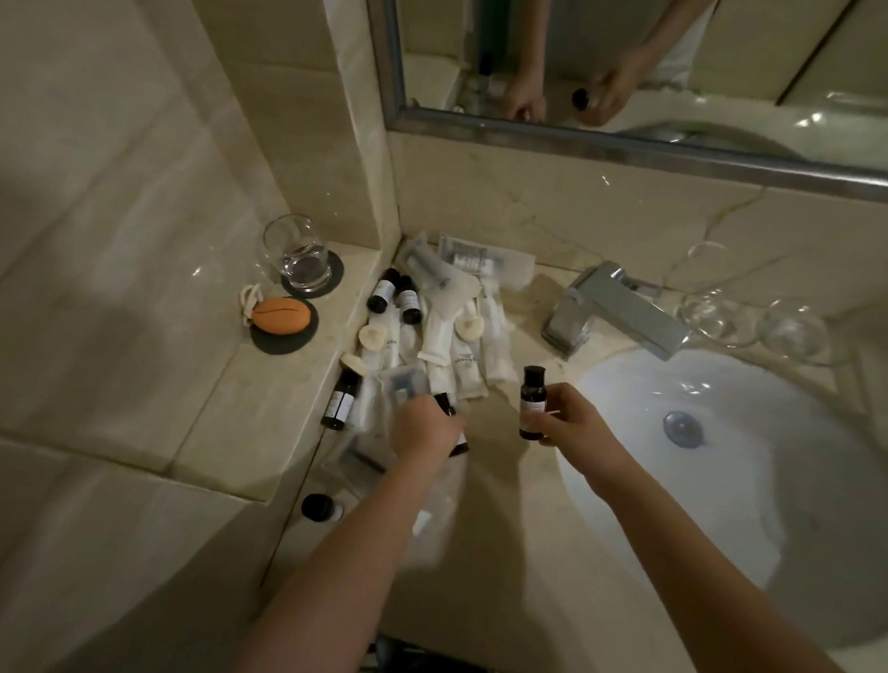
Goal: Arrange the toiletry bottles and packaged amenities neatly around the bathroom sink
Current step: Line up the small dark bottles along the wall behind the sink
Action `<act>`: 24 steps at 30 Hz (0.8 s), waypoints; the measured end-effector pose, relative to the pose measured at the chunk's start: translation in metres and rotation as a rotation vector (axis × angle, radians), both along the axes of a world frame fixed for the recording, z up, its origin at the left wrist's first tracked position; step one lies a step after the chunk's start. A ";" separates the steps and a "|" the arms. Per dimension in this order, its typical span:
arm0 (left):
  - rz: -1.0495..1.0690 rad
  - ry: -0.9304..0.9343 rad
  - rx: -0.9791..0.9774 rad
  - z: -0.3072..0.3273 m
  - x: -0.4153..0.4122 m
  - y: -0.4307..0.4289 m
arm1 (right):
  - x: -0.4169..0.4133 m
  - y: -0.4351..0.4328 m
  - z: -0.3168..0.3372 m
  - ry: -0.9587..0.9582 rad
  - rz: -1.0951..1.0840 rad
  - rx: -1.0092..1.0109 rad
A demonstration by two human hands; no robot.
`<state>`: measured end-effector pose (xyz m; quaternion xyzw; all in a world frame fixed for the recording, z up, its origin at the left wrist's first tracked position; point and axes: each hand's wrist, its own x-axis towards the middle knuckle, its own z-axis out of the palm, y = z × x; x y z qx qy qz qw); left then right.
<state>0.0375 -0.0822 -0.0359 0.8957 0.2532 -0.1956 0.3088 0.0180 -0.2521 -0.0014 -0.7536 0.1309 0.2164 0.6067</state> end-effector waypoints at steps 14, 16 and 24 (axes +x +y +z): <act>-0.153 -0.337 -0.230 0.043 0.002 -0.035 | -0.020 -0.054 0.022 -0.126 -0.116 0.135; -0.198 -0.353 -0.265 0.055 -0.002 -0.059 | -0.027 -0.075 0.026 -0.138 -0.145 0.152; -0.329 -0.453 -0.366 0.077 -0.010 -0.181 | -0.052 -0.190 0.039 -0.171 -0.245 0.072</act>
